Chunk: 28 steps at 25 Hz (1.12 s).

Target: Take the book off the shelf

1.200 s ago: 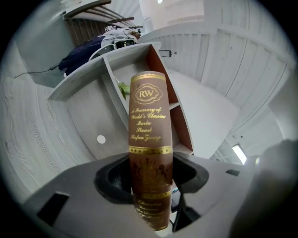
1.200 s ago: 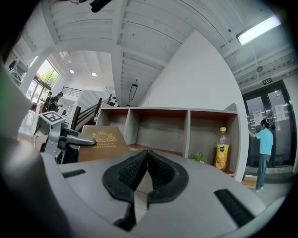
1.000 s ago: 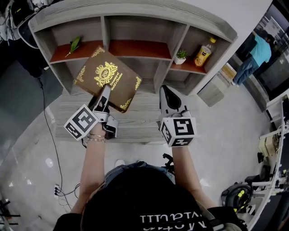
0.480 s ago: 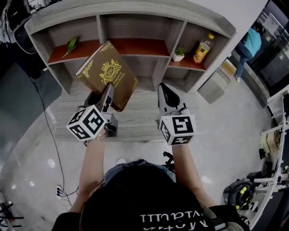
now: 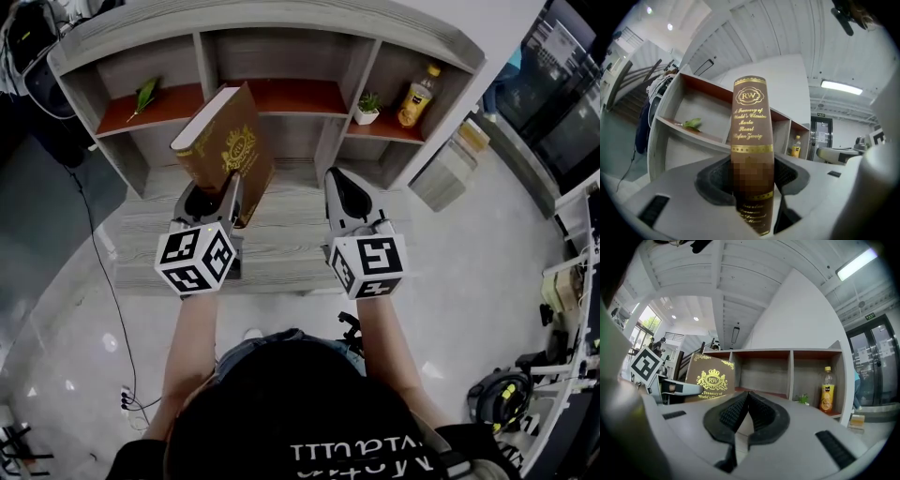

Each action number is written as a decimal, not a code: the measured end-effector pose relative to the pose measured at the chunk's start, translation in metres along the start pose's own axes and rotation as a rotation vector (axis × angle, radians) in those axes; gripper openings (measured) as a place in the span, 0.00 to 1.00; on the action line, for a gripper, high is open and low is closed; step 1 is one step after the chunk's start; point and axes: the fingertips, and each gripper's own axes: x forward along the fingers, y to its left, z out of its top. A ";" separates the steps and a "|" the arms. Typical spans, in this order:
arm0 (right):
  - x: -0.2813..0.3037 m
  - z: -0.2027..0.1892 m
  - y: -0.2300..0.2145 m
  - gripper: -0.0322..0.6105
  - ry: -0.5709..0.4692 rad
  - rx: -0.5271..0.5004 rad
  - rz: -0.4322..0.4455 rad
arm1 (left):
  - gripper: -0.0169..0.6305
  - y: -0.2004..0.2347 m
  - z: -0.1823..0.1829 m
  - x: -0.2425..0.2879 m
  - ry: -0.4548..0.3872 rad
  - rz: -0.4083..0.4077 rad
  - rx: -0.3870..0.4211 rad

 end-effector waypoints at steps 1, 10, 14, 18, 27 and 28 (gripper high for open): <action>0.000 0.001 0.000 0.07 -0.001 -0.002 0.001 | 0.37 -0.001 0.001 0.000 -0.006 0.007 0.030; -0.004 0.006 -0.001 0.07 -0.011 -0.028 0.010 | 0.37 -0.008 0.015 -0.001 -0.050 0.064 0.272; -0.006 0.008 -0.003 0.07 -0.014 -0.043 0.009 | 0.37 -0.014 0.023 -0.004 -0.088 0.062 0.341; -0.008 0.013 -0.005 0.07 -0.026 -0.059 0.003 | 0.37 -0.022 0.030 -0.006 -0.120 0.055 0.412; -0.012 0.023 -0.006 0.07 -0.071 -0.075 -0.009 | 0.37 -0.038 0.042 -0.008 -0.188 0.006 0.465; -0.012 0.024 -0.006 0.07 -0.072 -0.074 -0.008 | 0.37 -0.039 0.043 -0.008 -0.192 0.000 0.464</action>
